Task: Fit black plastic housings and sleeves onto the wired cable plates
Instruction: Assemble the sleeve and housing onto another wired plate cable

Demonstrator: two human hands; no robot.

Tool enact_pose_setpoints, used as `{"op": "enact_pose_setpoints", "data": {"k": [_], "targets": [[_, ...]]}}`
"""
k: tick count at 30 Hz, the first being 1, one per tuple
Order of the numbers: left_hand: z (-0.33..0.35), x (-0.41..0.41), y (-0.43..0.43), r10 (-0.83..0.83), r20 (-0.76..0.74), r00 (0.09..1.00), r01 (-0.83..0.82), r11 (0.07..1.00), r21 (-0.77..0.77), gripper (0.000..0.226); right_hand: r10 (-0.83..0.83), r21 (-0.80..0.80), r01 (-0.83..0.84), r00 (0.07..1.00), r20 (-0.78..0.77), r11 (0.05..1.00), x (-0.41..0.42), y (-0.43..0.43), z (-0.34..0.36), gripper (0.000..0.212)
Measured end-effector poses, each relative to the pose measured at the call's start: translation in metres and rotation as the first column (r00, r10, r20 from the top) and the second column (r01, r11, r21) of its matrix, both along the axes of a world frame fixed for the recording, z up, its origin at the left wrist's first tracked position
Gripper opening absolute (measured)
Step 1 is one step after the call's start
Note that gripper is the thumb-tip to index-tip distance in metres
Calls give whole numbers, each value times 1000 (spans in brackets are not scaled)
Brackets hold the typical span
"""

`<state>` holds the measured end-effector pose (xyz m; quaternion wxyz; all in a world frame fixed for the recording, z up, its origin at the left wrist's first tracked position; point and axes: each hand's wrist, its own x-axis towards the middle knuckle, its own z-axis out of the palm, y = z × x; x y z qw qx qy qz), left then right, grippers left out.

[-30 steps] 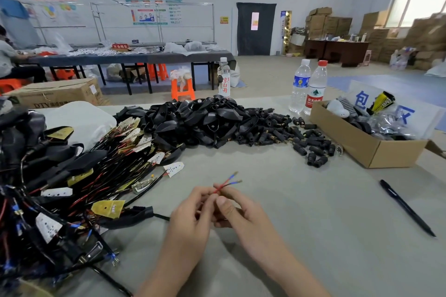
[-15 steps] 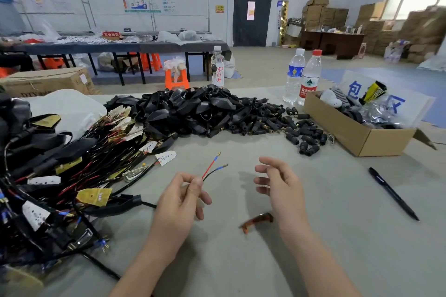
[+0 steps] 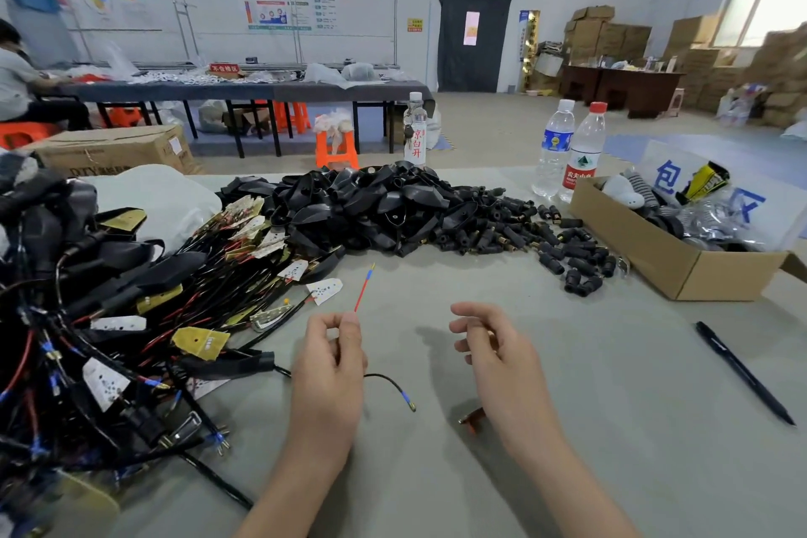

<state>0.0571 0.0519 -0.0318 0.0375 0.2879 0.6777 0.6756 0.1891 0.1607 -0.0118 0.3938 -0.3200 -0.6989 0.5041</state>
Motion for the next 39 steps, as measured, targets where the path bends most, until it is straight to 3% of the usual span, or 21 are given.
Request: {"op": "enact_pose_setpoints", "data": {"k": [7, 12, 21, 26, 28, 32, 34, 37, 39], "targets": [[6, -5, -2, 93, 88, 992, -99, 993, 71, 23, 74, 93, -85, 991, 115, 992, -34, 12, 8, 34], [11, -9, -3, 94, 191, 977, -125, 980, 158, 24, 121, 218, -195, 943, 311, 956, -90, 38, 12, 30], [8, -29, 2, 4, 312, 950, -77, 972, 221, 27, 26, 326, -254, 822, 569, 911, -164, 77, -2, 32], [-1, -34, 8, -49, 324, 945, -17, 980, 196, 27, -24, 386, -245, 818, 574, 889, -159, 97, -5, 31], [-3, -33, 10, -53, 318, 947, -6, 983, 184, 29, -121, 459, -205, 802, 585, 864, -147, 113, -5, 30], [-5, -33, 11, -33, 269, 962, -4, 991, 133, 29, -466, 668, -23, 698, 543, 744, -111, 152, -6, 30], [-4, -33, 10, -29, 242, 970, 3, 994, 105, 27, -590, 700, 34, 569, 573, 713, -89, 171, -7, 34], [-3, -30, 9, 5, 183, 983, -12, 999, 37, 23, -576, 608, 47, 386, 721, 793, -55, 192, -7, 40], [-2, -28, 8, 30, 129, 991, -29, 999, -16, 20, -536, 578, -6, 367, 761, 816, -38, 198, -8, 35]]}}
